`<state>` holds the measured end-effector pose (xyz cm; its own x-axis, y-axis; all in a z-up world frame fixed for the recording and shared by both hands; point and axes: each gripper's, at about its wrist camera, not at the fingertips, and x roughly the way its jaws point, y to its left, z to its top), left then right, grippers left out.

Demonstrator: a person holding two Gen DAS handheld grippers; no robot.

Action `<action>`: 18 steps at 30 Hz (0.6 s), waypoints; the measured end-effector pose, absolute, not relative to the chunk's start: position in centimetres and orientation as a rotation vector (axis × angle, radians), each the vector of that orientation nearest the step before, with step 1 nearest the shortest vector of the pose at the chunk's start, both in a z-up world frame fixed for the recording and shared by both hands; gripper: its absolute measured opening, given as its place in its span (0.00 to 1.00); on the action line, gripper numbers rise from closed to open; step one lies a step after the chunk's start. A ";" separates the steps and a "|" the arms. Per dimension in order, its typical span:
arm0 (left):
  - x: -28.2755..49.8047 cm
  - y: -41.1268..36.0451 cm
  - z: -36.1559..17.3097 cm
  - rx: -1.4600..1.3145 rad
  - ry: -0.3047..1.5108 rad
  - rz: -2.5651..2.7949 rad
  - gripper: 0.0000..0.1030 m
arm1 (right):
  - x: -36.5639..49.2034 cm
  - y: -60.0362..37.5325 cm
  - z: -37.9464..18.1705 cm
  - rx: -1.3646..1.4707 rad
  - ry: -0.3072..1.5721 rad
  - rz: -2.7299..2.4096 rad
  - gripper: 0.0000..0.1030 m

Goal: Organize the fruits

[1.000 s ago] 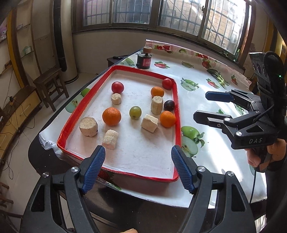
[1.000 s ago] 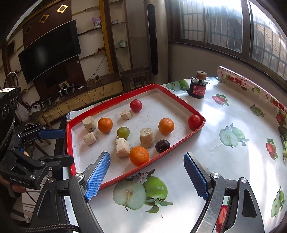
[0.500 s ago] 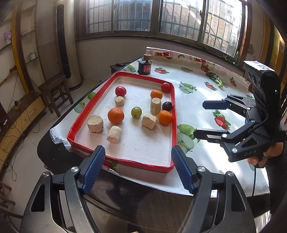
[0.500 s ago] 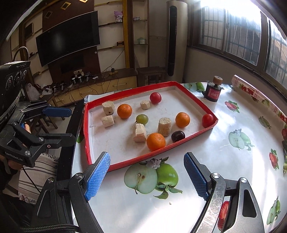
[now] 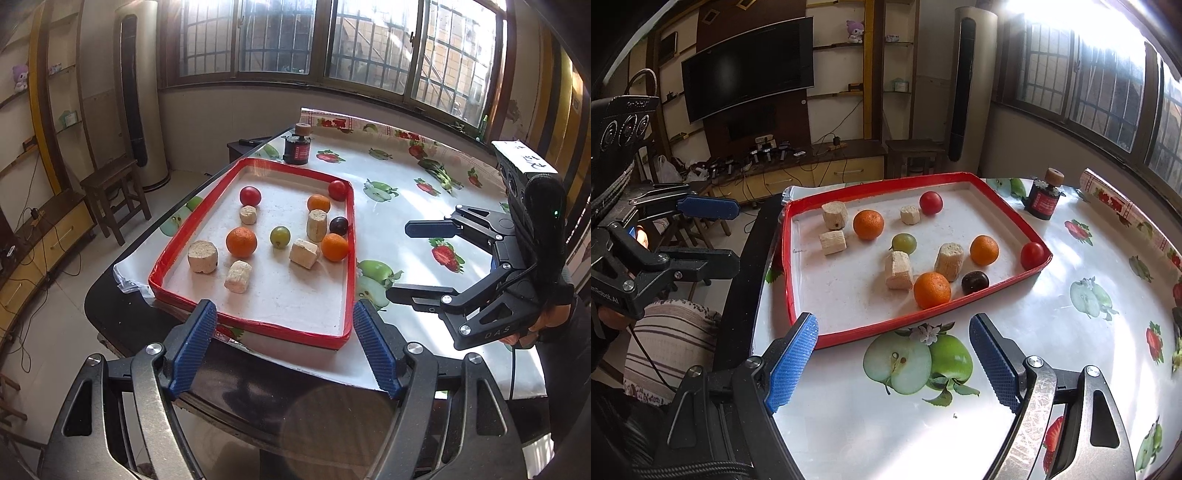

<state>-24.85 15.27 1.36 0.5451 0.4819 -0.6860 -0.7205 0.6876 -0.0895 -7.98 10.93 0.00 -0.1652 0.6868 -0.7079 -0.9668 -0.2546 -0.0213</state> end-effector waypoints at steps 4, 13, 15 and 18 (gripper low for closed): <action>-25.1 15.1 1.5 -0.382 0.665 0.747 0.74 | -8.5 10.6 0.0 -0.742 0.512 1.718 0.83; -25.1 14.6 1.6 -0.353 0.674 0.774 0.74 | -9.6 10.0 0.3 -0.757 0.483 1.726 0.83; -25.1 14.5 1.5 -0.352 0.677 0.776 0.74 | -9.7 9.9 0.4 -0.757 0.480 1.726 0.83; -25.1 14.4 1.5 -0.352 0.676 0.777 0.74 | -9.8 9.8 0.5 -0.756 0.477 1.726 0.83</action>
<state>-25.14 14.42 1.53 0.5198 0.5250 -0.6739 -0.7404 0.6704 -0.0488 -9.76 9.75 0.51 -0.1581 0.6967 -0.6997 -0.9573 -0.2820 -0.0644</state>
